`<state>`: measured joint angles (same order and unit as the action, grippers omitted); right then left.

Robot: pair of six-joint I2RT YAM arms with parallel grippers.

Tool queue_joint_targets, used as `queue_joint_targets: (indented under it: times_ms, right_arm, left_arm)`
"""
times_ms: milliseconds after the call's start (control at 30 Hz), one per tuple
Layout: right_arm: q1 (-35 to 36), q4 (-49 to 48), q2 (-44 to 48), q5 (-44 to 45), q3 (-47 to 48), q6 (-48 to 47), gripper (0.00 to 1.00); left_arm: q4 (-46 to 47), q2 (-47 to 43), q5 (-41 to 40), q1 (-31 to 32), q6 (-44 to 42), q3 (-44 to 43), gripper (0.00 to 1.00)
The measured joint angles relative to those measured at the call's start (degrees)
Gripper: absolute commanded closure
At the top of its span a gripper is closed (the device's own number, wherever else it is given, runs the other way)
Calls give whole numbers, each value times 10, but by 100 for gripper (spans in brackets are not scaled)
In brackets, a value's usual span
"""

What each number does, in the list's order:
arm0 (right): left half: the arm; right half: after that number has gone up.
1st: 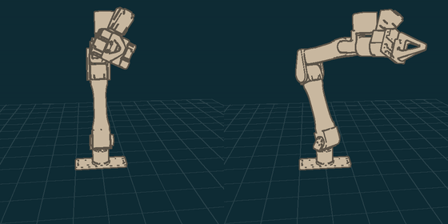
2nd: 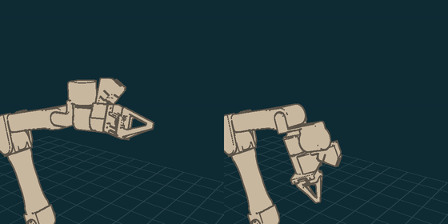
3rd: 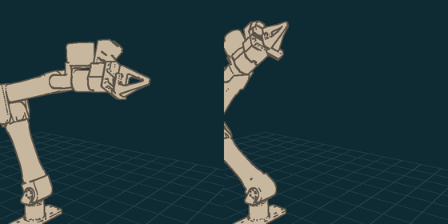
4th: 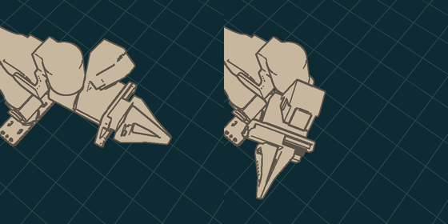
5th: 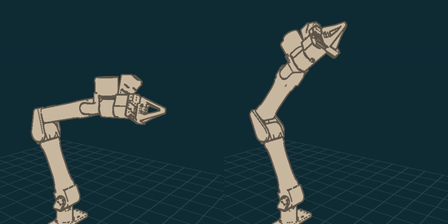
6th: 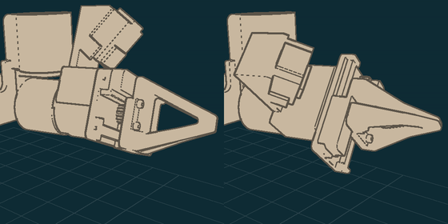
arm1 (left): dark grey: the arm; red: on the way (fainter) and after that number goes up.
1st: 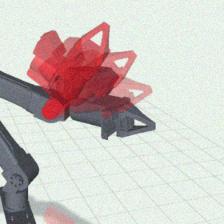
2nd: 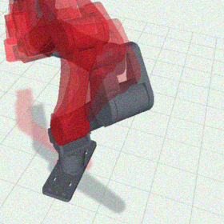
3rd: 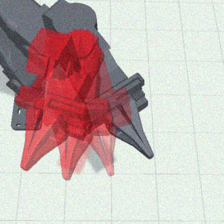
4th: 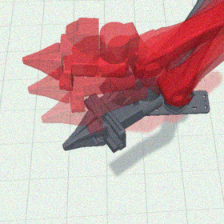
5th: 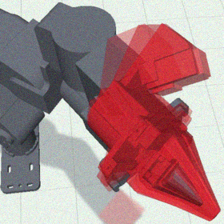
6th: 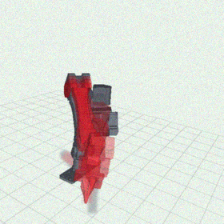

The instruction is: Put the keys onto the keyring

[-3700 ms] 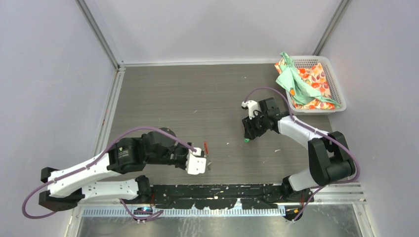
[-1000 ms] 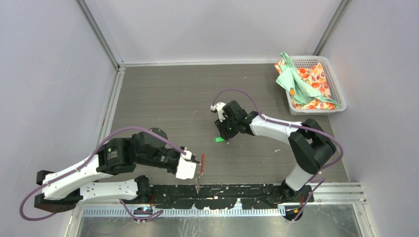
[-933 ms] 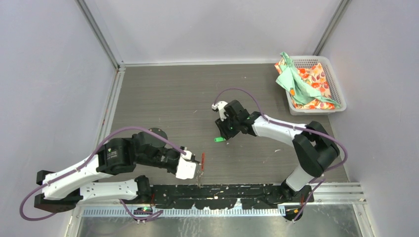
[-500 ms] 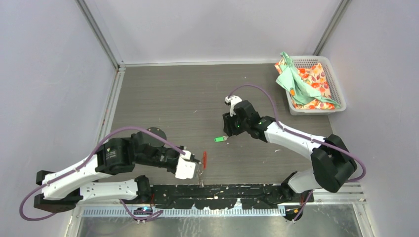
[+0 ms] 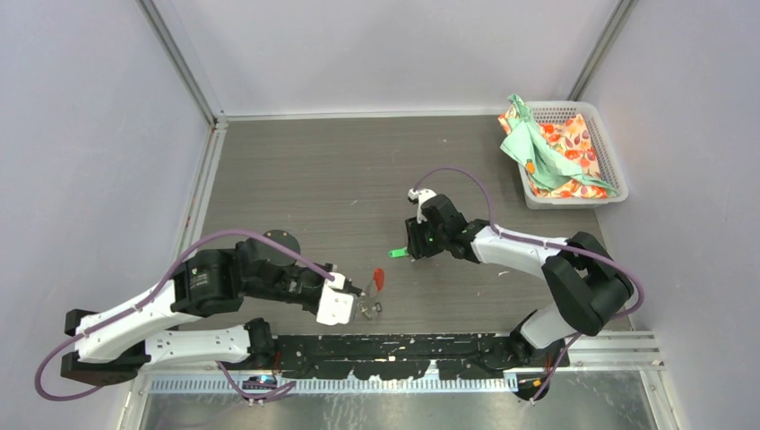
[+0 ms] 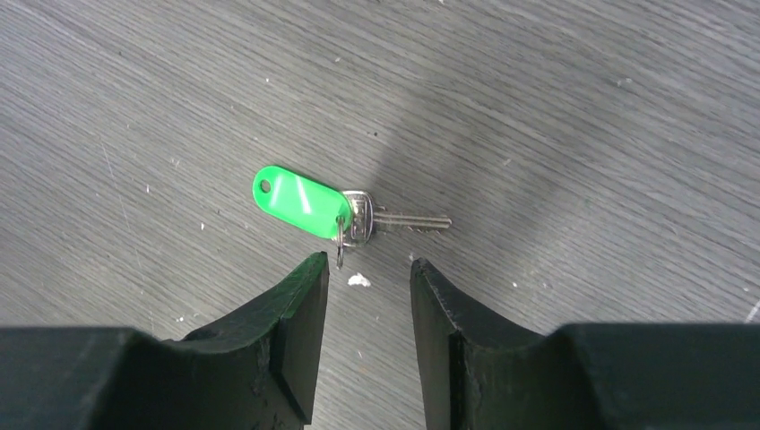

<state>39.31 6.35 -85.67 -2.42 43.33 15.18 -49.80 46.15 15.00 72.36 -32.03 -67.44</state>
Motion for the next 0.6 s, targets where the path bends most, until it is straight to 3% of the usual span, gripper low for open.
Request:
queue_joint_targets:
  times_ms: [467,600]
  right_arm:
    - [11,-61,-52,-13,-1,14,68]
    - [11,-68,-52,-13,-5,13,76]
  left_arm:
    - [0,0,0,0,-12,0,100]
    - [0,0,0,0,-12,0,100]
